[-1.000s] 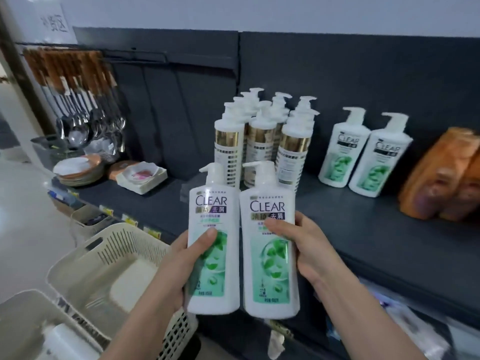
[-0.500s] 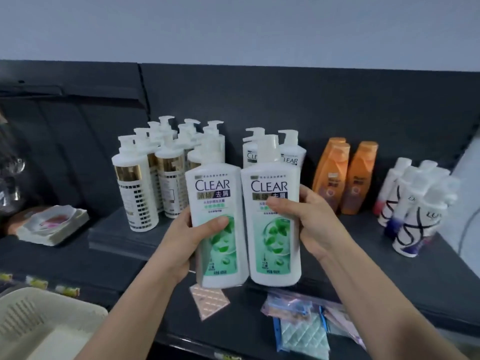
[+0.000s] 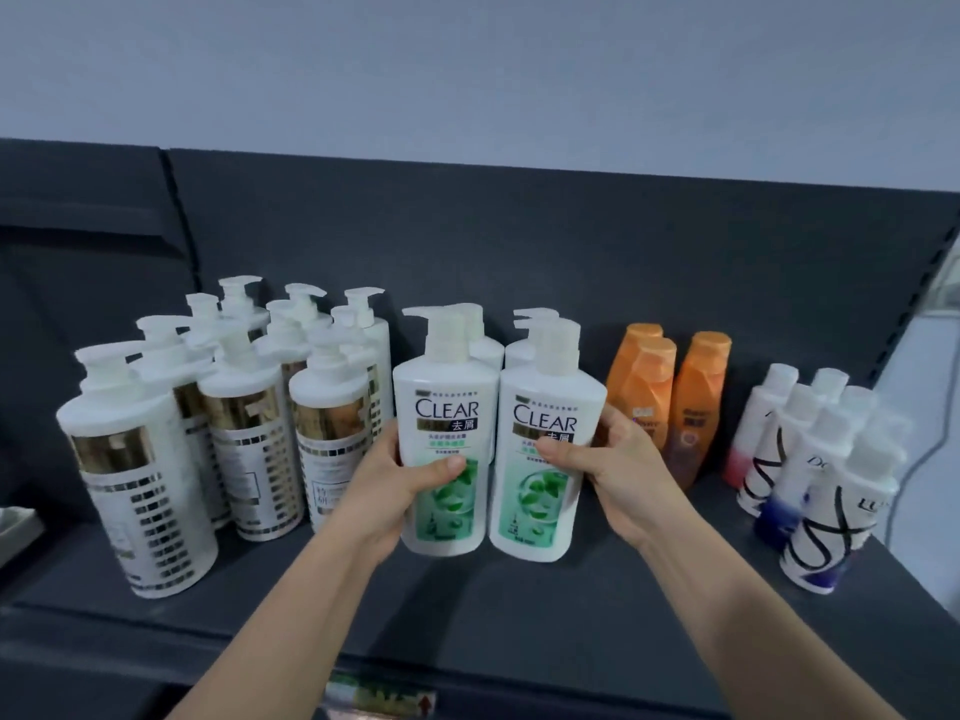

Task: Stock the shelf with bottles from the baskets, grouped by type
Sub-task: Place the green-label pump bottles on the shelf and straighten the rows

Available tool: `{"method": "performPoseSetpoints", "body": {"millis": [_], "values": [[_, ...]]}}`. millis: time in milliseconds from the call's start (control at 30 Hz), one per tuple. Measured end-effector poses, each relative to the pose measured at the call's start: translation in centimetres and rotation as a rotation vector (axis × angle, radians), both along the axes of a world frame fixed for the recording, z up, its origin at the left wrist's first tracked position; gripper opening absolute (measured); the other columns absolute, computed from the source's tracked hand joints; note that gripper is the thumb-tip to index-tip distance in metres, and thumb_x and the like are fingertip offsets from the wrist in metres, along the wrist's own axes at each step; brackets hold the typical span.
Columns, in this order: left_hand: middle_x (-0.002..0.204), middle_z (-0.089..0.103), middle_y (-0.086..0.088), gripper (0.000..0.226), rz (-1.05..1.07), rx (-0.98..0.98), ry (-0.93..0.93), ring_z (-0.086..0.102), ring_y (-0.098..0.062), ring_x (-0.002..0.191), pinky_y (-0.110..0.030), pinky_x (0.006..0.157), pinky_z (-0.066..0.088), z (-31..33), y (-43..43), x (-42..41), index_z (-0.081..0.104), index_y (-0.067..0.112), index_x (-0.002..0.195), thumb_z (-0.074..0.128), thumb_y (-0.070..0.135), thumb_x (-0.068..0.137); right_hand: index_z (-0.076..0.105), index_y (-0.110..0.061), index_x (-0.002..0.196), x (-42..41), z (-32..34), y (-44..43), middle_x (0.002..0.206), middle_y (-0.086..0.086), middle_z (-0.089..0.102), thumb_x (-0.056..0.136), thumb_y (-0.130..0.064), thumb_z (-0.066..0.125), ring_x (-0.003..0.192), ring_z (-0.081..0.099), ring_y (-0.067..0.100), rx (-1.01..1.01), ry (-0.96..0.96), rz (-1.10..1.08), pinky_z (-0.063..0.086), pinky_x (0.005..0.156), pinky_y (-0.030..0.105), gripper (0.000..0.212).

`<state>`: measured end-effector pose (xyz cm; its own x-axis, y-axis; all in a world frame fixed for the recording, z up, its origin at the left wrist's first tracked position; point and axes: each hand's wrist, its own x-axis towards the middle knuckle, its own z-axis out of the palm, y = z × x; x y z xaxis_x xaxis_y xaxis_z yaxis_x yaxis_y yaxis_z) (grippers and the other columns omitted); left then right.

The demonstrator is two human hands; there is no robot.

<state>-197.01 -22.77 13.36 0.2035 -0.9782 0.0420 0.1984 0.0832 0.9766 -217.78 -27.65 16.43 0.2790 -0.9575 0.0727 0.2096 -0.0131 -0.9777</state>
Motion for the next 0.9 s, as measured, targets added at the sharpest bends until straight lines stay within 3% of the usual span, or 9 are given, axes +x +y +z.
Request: {"method": "performPoseSetpoints", "body": {"millis": [167, 433, 700, 900], "values": [[0.107, 0.074, -0.004, 0.062, -0.035, 0.019, 0.022, 0.069, -0.018, 0.100, -0.031, 0.083, 0.051, -1.1, -2.4, 0.4, 0.059, 0.017, 0.115, 0.077, 0.002, 0.057, 0.059, -0.007, 0.122, 0.4, -1.6, -2.2, 0.103, 0.013, 0.075, 0.052, -0.002, 0.081, 0.097, 0.072, 0.027, 0.033, 0.025, -0.009, 0.057, 0.084, 0.040, 0.074], [0.108, 0.074, -0.005, 0.070, -0.037, 0.073, -0.016, 0.068, -0.022, 0.104, -0.039, 0.093, 0.049, -2.7, -4.9, 0.8, 0.057, 0.013, 0.123, 0.079, 0.002, 0.057, 0.059, -0.011, 0.124, 0.1, -2.8, -4.8, 0.105, 0.012, 0.075, 0.055, 0.002, 0.081, 0.100, 0.071, 0.027, 0.064, 0.049, -0.002, 0.056, 0.088, 0.042, 0.073], [0.113, 0.072, -0.007, 0.077, -0.053, 0.084, -0.039, 0.066, -0.022, 0.108, -0.033, 0.092, 0.048, -3.5, -6.4, 1.0, 0.053, 0.013, 0.129, 0.081, 0.000, 0.058, 0.060, -0.012, 0.121, 0.0, -3.9, -6.4, 0.107, 0.013, 0.074, 0.058, 0.003, 0.080, 0.106, 0.069, 0.030, 0.057, 0.045, 0.024, 0.053, 0.094, 0.047, 0.068], [0.111, 0.073, 0.002, 0.073, -0.043, 0.105, -0.144, 0.065, -0.015, 0.109, -0.035, 0.099, 0.044, -3.8, -6.7, 1.5, 0.054, 0.024, 0.126, 0.084, 0.002, 0.063, 0.060, -0.020, 0.119, -0.2, -4.2, -7.3, 0.107, 0.005, 0.075, 0.071, 0.006, 0.078, 0.105, 0.070, 0.021, -0.005, 0.123, 0.034, 0.055, 0.090, 0.038, 0.058]]}}
